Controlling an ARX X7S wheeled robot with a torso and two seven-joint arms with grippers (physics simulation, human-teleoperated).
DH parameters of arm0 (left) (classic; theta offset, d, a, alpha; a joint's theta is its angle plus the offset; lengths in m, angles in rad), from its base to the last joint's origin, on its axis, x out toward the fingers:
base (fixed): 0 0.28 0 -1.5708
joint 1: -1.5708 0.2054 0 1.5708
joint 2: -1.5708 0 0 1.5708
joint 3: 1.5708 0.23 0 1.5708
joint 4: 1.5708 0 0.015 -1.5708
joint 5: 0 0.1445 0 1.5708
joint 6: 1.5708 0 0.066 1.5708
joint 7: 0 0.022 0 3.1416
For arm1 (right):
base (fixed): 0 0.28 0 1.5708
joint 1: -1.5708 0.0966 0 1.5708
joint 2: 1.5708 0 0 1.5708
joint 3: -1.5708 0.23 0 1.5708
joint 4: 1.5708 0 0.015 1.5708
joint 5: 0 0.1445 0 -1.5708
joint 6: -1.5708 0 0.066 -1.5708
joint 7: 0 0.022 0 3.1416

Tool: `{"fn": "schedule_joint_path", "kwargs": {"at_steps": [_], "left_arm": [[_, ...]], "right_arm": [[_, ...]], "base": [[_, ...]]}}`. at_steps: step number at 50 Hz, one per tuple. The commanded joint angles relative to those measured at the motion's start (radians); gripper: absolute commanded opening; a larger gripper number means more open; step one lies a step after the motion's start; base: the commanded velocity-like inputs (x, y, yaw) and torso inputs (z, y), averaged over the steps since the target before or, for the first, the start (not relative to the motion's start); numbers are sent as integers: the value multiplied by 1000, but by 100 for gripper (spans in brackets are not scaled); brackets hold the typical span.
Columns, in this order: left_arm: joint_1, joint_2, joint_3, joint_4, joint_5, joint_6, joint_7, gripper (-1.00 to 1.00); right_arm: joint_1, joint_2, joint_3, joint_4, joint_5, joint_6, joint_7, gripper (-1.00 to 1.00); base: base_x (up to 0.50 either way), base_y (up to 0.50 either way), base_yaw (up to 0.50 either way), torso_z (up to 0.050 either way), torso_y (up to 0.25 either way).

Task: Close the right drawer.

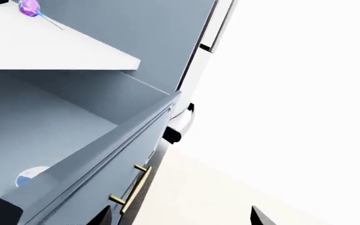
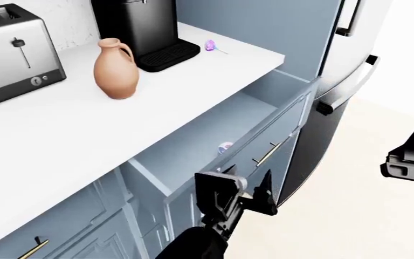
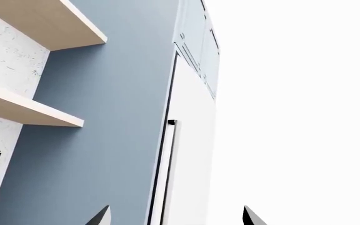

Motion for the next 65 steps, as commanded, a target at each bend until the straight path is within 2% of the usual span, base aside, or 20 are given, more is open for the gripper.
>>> {"fn": "schedule_joint_path", "kwargs": {"at_steps": [1,17,23,28,37,42,47,55,65], "left_arm": [[-15,-58,-81,-25,-37,27,-83,100],[-57,-136,-126,43,-12,63,-200,100],[-91,-152,-140,43,-20,44,-207,100],[-110,-151,-141,13,-32,16,-148,100],[-142,-161,-146,-27,-45,-22,-118,100],[-175,-146,-144,-104,-90,-121,-70,100],[-183,-157,-147,-88,-136,-199,-31,100],[-194,-181,-106,-55,-127,-279,-23,100],[-185,-190,-103,-81,-144,-317,6,100]], "right_arm": [[3,-8,-3,0,2,-1,8,100],[-3,-21,-7,0,-1,-9,22,100],[0,-22,0,0,8,-4,17,100],[2,-29,6,0,18,0,19,100],[0,-57,20,0,38,5,33,100],[-4,-53,22,1,32,2,33,100],[-7,-52,26,1,32,2,34,100],[-4,-61,31,1,36,1,40,100],[-14,-75,52,1,43,1,46,100]], "base": [[0,0,0,0,0],[0,0,0,0,0],[0,0,0,0,0],[0,0,0,0,2],[0,0,0,0,0],[0,0,0,0,0],[0,0,0,0,0],[0,0,0,0,0],[0,0,0,0,0]]}}
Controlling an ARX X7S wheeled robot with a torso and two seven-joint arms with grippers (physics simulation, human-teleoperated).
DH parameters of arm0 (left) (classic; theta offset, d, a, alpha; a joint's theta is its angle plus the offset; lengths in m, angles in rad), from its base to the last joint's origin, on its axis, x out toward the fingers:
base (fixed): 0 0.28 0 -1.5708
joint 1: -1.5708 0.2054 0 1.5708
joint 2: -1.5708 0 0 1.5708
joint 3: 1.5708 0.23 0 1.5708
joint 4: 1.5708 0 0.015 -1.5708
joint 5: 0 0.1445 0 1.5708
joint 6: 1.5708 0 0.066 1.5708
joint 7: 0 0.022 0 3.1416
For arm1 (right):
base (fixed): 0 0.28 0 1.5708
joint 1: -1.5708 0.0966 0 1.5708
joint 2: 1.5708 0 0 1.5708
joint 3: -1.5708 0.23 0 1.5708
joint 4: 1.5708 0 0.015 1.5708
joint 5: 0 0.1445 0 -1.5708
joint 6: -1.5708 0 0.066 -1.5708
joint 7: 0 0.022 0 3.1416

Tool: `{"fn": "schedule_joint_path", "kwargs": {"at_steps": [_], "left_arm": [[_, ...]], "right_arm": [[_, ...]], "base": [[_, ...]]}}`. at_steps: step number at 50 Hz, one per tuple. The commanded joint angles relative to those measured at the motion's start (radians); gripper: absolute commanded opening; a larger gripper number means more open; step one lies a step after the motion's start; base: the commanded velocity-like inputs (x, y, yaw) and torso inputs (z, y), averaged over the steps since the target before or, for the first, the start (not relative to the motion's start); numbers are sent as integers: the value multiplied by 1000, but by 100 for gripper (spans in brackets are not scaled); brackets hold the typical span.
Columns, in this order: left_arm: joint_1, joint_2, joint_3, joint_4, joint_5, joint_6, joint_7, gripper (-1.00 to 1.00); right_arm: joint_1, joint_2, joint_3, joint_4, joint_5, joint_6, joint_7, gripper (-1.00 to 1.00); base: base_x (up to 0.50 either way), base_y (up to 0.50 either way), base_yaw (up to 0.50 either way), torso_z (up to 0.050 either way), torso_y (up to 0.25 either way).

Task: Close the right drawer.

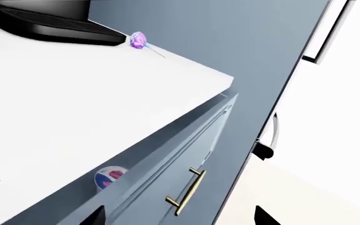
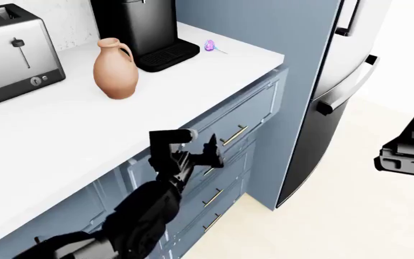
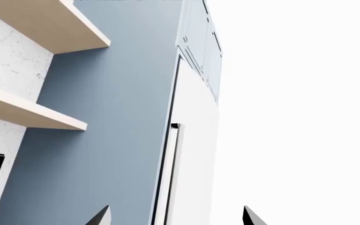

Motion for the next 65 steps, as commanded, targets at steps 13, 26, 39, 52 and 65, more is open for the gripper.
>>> {"fn": "schedule_joint_path", "kwargs": {"at_steps": [13,26,39,52,65], "left_arm": [[24,-88,19,-2,-20,-73,-22,100],[67,-184,-9,29,-32,-35,-90,100],[91,-217,-47,-3,-70,-23,-100,100],[86,-189,-54,-63,-78,-36,-4,100],[92,-130,-75,-204,-105,-43,109,100]], "right_arm": [[-26,-19,42,2,10,1,8,100],[-16,-38,56,0,31,9,14,100],[18,-40,39,-2,43,10,11,100],[20,-38,23,-2,30,5,15,100],[16,-52,25,-2,33,5,23,100]], "base": [[0,0,0,0,0],[0,0,0,0,0],[0,0,0,0,0],[0,0,0,0,0],[0,0,0,0,0]]}}
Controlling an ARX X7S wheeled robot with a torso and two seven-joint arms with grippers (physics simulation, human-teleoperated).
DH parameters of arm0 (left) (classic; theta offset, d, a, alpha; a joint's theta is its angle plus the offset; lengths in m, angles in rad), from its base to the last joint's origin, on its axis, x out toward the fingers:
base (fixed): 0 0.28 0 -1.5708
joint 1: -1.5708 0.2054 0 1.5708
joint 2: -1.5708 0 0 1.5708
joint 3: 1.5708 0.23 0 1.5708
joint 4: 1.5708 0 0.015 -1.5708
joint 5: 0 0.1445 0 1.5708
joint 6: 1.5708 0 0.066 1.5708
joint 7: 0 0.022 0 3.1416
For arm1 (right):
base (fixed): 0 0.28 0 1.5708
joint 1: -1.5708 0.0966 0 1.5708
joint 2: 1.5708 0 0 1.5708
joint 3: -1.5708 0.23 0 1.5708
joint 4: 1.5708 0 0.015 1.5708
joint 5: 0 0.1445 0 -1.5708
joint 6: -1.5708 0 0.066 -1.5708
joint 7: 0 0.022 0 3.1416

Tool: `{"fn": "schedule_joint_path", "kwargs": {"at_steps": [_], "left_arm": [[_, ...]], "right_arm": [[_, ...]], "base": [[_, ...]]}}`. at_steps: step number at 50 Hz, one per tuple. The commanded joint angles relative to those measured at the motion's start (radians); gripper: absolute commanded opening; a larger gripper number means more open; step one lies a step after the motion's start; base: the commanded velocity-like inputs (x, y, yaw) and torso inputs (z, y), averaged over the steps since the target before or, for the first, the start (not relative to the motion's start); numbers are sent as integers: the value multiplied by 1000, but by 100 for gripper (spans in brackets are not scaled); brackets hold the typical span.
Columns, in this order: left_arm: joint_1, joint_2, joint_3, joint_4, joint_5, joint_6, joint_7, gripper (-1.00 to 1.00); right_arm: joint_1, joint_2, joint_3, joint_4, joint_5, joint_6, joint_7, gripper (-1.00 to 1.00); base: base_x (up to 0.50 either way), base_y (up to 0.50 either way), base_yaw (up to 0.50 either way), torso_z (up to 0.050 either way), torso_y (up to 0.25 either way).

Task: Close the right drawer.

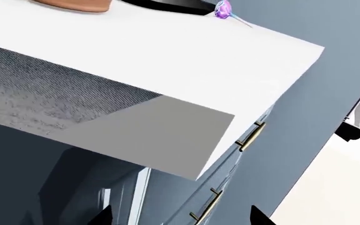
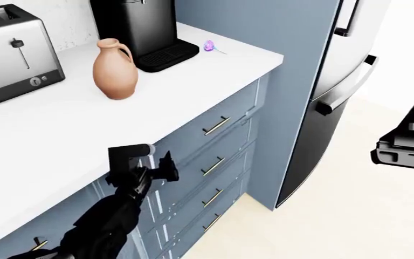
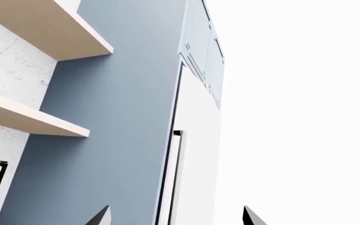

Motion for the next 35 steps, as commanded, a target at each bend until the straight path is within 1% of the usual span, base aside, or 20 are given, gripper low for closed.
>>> {"fn": "schedule_joint_path", "kwargs": {"at_steps": [1,6,11,15,20,23,26,31,35], "left_arm": [[14,44,-38,-169,-78,6,89,100],[4,75,-39,-227,-82,-8,117,100],[-4,131,-58,-369,-96,3,195,100],[-7,142,-63,-410,-98,7,212,100],[-3,122,-58,-379,-88,14,189,100],[-6,136,-61,-420,-89,14,203,100],[-11,163,-75,-503,-103,16,228,100],[-8,151,-73,-509,-95,33,191,100],[-11,145,-73,-510,-88,54,126,100]], "right_arm": [[3,-7,-5,-1,2,1,5,100],[6,-8,2,-1,9,5,2,100],[5,-8,2,-1,12,7,2,100],[2,-14,7,-1,17,9,5,100],[1,-20,12,-1,22,10,6,100],[3,-20,13,-1,25,12,5,100],[4,-23,23,-1,34,17,3,100],[-3,-34,44,0,50,24,4,100],[-2,-41,56,0,60,29,4,100]], "base": [[0,0,0,0,0],[0,0,0,0,0],[0,0,0,0,0],[0,0,0,0,0],[3,-3,-1,0,0],[5,-5,-2,-7,0],[10,-12,-3,0,0],[9,-10,-2,0,0],[7,-5,0,0,0]]}}
